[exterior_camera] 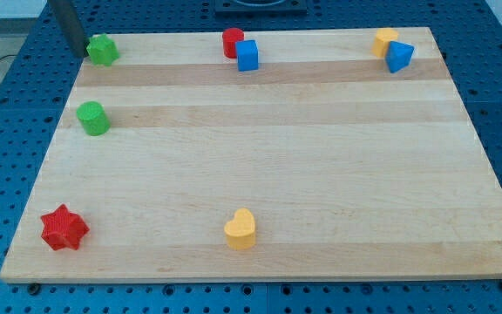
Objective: Move the green star to the top center of the board
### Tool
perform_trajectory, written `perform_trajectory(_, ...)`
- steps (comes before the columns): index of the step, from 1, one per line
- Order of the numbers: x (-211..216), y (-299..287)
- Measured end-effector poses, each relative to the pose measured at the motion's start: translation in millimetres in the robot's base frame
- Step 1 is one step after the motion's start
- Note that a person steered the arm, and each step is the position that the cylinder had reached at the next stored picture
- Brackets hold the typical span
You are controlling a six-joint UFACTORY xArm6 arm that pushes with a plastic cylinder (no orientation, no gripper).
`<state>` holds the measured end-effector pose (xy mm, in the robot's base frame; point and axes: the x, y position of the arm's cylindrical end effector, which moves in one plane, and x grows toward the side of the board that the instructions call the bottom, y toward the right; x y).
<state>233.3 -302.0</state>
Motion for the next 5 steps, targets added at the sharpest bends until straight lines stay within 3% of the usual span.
perform_trajectory(2, 0, 103)
perform_trajectory(4, 20, 49)
perform_trajectory(5, 28, 62)
